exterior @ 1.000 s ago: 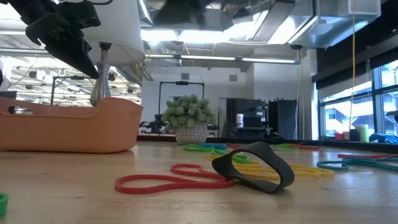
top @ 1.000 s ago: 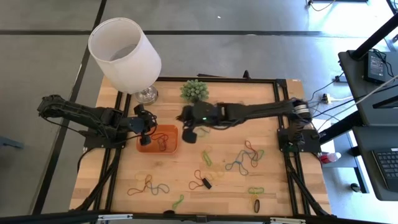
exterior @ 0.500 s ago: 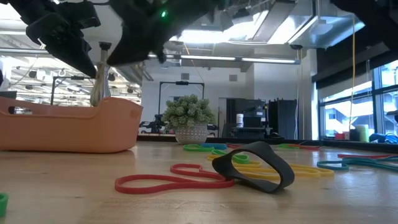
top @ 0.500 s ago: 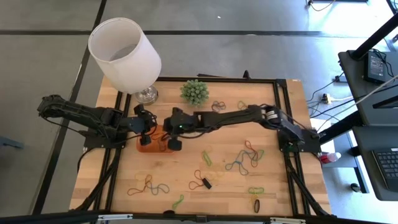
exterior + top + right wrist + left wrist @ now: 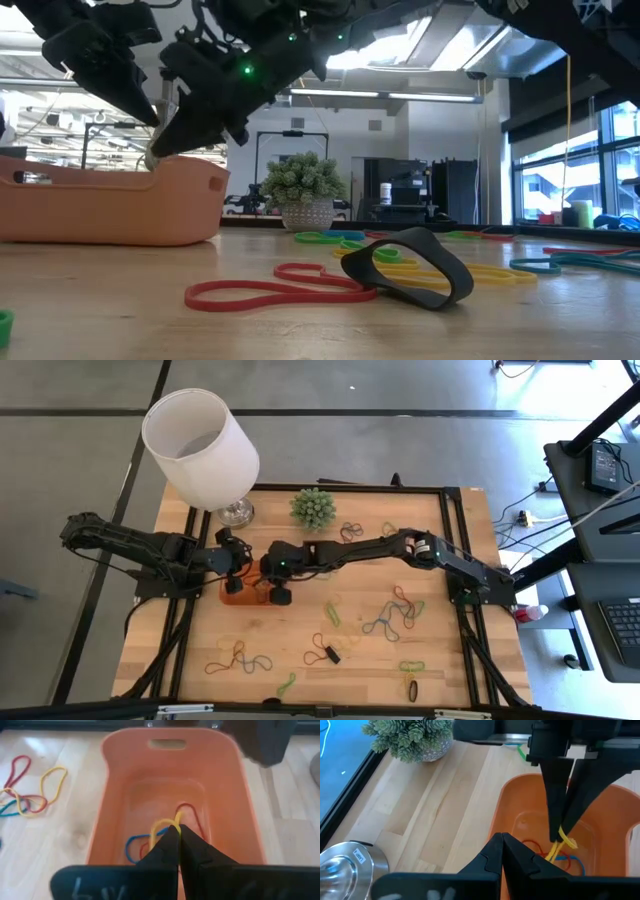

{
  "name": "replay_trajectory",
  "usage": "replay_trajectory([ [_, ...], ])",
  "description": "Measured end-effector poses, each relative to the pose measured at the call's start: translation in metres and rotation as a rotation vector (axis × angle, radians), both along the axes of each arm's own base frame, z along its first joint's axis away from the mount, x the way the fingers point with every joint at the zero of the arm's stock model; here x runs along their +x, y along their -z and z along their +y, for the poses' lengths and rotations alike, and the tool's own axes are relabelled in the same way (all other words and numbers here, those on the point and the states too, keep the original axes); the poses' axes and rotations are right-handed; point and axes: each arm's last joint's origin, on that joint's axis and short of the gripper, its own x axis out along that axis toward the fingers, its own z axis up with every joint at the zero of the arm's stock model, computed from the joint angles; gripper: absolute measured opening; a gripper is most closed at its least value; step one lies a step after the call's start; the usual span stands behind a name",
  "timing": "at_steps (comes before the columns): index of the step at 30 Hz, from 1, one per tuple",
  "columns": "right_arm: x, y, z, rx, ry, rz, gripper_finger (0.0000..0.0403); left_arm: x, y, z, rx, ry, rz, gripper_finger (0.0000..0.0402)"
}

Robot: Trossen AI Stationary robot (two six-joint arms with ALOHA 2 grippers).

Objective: Pick and place rubber bands into bin
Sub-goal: Put yellow rubber band into the orange bin

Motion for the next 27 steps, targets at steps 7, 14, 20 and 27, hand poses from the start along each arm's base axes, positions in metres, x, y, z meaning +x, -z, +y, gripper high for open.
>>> replay_trajectory([
  [7, -0.0041, 0.0077, -0.0014, 0.004, 0.005, 0.062, 0.0000, 0.0000, 0.0000, 0.0000, 0.001, 0.001, 0.000, 0.0003],
  [14, -0.0051, 0.0091, -0.0014, 0.005, 0.006, 0.077, 0.0003, 0.0000, 0.0000, 0.0000, 0.000, 0.000, 0.000, 0.0003],
  [20, -0.0071, 0.0112, -0.0014, 0.006, 0.007, 0.108, 0.0029, 0.0000, 0.0000, 0.0000, -0.005, -0.005, -0.003, 0.0003],
  [27, -0.0083, 0.0124, -0.0014, 0.005, 0.007, 0.126, 0.0036, 0.0000, 0.0000, 0.0000, -0.006, -0.006, -0.003, 0.0003],
])
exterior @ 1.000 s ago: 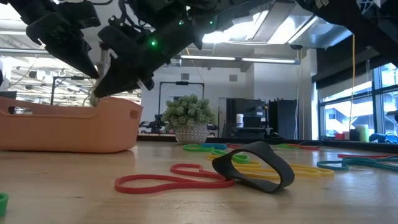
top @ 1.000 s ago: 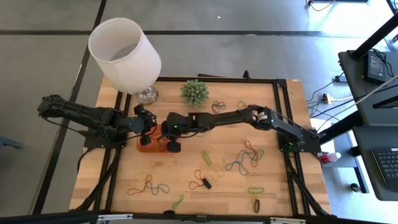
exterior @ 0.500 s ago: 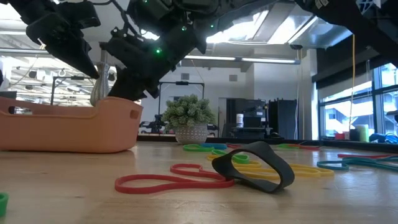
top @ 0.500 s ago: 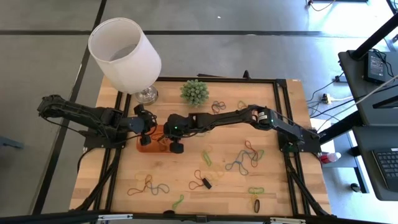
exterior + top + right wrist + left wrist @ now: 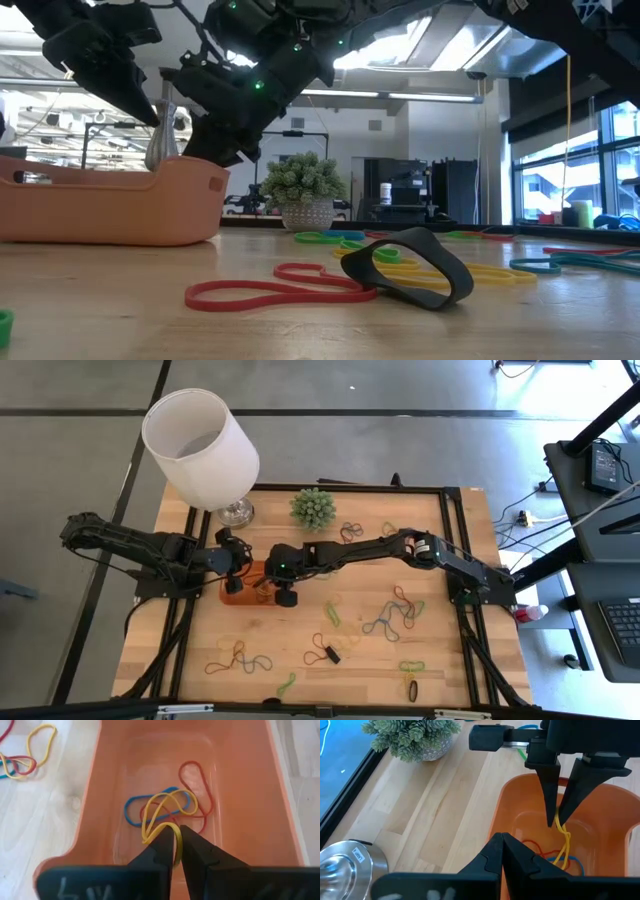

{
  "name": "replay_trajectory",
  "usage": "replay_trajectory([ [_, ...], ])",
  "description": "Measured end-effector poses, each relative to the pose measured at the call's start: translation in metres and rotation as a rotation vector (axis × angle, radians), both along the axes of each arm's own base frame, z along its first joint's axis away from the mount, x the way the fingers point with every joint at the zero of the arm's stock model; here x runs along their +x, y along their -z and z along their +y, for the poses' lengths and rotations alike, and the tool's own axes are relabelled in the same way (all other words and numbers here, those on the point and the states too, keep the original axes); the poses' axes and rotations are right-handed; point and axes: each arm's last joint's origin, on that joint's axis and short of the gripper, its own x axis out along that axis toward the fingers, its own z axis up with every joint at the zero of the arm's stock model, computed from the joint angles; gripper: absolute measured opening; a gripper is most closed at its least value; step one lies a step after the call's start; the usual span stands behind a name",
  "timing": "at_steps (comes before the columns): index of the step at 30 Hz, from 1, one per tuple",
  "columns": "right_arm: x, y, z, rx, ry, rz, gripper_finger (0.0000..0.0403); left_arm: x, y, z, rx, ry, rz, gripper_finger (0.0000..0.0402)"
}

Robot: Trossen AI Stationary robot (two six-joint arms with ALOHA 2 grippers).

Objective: Pick and place rubber bands into bin
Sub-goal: Put yellow rubber band into the orange bin

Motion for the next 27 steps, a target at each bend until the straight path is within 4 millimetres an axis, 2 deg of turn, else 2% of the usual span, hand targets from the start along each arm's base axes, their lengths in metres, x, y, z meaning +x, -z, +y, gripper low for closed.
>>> replay_trajectory([
  [27, 0.0003, -0.0002, -0.0002, -0.004, -0.003, -0.004, 0.0044, 0.0000, 0.0000, 0.0000, 0.000, -0.001, 0.000, 0.0003],
])
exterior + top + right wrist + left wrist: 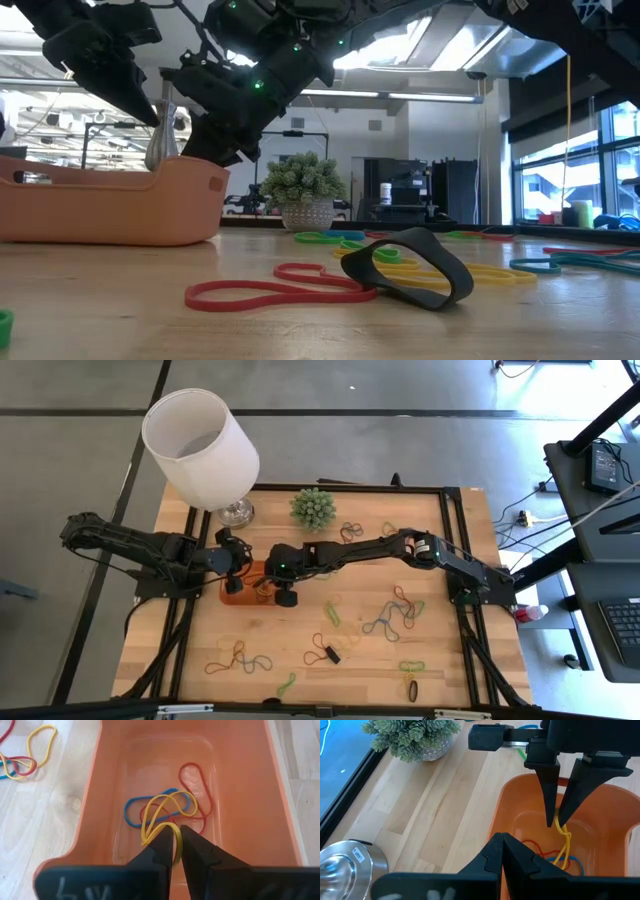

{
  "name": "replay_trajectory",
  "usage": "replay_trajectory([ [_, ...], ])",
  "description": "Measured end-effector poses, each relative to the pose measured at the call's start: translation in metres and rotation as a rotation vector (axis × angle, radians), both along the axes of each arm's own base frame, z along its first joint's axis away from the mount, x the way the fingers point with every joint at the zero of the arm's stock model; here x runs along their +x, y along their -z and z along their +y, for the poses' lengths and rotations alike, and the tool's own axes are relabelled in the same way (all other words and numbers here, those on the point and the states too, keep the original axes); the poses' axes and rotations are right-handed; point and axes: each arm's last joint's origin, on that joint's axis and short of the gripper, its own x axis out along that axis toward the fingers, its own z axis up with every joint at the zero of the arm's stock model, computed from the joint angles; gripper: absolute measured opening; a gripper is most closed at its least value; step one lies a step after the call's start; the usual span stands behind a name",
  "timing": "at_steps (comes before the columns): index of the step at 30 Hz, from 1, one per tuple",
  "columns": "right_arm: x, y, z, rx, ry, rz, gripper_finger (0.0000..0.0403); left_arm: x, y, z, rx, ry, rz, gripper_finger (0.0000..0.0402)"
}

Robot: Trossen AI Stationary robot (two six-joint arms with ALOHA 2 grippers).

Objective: Pick and place rubber bands into bin
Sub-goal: Put yellow rubber band into the orange bin, then put the blue rubber band into the orange bin

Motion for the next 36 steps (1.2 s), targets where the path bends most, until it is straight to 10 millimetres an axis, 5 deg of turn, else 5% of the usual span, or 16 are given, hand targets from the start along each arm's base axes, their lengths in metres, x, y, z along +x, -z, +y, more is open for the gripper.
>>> replay_trajectory([
  [10, 0.001, -0.001, 0.000, 0.002, 0.003, -0.016, 0.0159, 0.000, 0.000, 0.000, 0.000, 0.000, 0.000, 0.0003],
  [15, 0.003, -0.010, 0.000, 0.004, 0.006, -0.023, 0.0176, 0.000, 0.000, 0.000, -0.002, 0.002, 0.001, 0.0003],
  [20, 0.005, -0.033, -0.001, -0.023, 0.009, -0.025, 0.0138, 0.000, 0.000, 0.000, 0.004, 0.018, 0.007, 0.0003],
  [25, -0.005, -0.049, -0.003, -0.082, 0.043, -0.007, 0.0046, 0.000, 0.000, -0.002, -0.031, 0.049, 0.013, 0.0003],
  [27, -0.016, -0.063, -0.003, -0.084, 0.043, -0.022, 0.0013, 0.000, 0.001, -0.002, -0.041, 0.058, 0.015, 0.0003],
  [30, -0.035, -0.079, -0.003, -0.079, 0.058, -0.056, 0.0014, 0.000, 0.001, -0.002, -0.045, 0.062, 0.016, 0.0003],
  [36, -0.100, -0.080, 0.000, -0.076, 0.170, -0.146, 0.0008, 0.000, 0.001, -0.002, -0.047, 0.063, 0.017, 0.0003],
])
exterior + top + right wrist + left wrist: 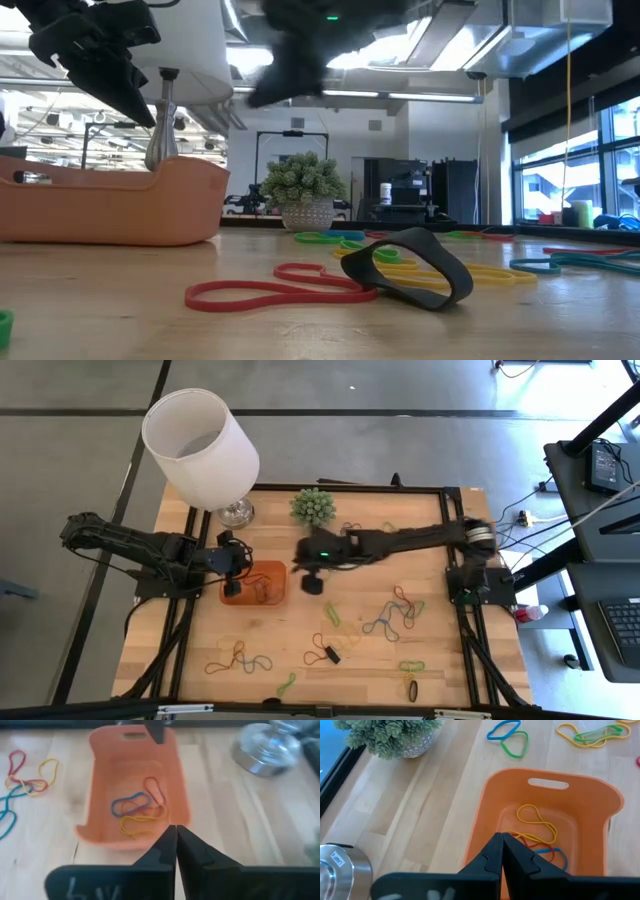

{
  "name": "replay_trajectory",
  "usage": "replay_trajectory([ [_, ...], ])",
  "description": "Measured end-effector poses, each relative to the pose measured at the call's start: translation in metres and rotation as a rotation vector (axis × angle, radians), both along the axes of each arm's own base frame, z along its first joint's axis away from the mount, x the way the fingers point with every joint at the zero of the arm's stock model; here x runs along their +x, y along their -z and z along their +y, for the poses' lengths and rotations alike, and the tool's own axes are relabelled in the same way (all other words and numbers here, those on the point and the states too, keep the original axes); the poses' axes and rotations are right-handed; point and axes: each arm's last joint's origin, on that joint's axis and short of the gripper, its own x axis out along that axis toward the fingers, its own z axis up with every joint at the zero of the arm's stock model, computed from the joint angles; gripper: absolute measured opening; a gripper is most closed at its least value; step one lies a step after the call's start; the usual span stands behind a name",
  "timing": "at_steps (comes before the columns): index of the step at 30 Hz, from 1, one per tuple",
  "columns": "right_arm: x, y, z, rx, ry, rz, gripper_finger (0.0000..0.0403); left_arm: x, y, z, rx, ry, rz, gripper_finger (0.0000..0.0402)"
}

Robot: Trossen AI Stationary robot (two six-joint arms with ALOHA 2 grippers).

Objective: Pick and place rubber bands into bin
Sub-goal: Put the blue rubber band into the orange bin

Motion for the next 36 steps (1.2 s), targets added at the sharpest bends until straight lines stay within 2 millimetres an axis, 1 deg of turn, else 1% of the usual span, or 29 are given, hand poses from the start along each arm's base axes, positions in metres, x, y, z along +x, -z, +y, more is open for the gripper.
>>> replay_trajectory([
  [4, -0.055, 0.010, 0.009, 0.038, 0.079, -0.084, 0.0006, 0.000, 0.000, 0.000, -0.001, 0.001, 0.000, 0.0003],
  [9, -0.120, 0.030, 0.021, 0.069, 0.178, -0.143, 0.0006, 0.004, -0.005, -0.001, -0.009, 0.007, 0.000, 0.0003],
  [13, -0.161, 0.048, 0.026, 0.061, 0.253, -0.172, 0.0003, 0.017, -0.013, -0.003, -0.004, 0.005, 0.016, 0.0003],
  [16, -0.184, 0.062, 0.024, 0.048, 0.295, -0.204, 0.0009, 0.033, -0.021, -0.004, 0.001, -0.008, 0.034, 0.0003],
  [18, -0.197, 0.067, 0.021, 0.035, 0.316, -0.223, 0.0013, 0.048, -0.025, -0.003, 0.005, -0.028, 0.052, 0.0003],
  [21, -0.210, 0.070, 0.015, 0.044, 0.339, -0.260, 0.0015, 0.069, -0.031, 0.002, 0.007, -0.065, 0.076, 0.0003],
  [26, -0.230, 0.080, 0.011, 0.020, 0.334, -0.247, 0.0016, 0.110, -0.038, 0.017, 0.043, -0.073, 0.128, 0.0003],
  [30, -0.239, 0.085, 0.009, -0.001, 0.319, -0.243, 0.0016, 0.147, -0.039, 0.031, 0.040, -0.070, 0.164, 0.0003],
  [36, -0.244, 0.094, 0.009, -0.012, 0.315, -0.213, 0.0016, 0.197, -0.036, 0.052, 0.066, -0.081, 0.202, 0.0004],
])
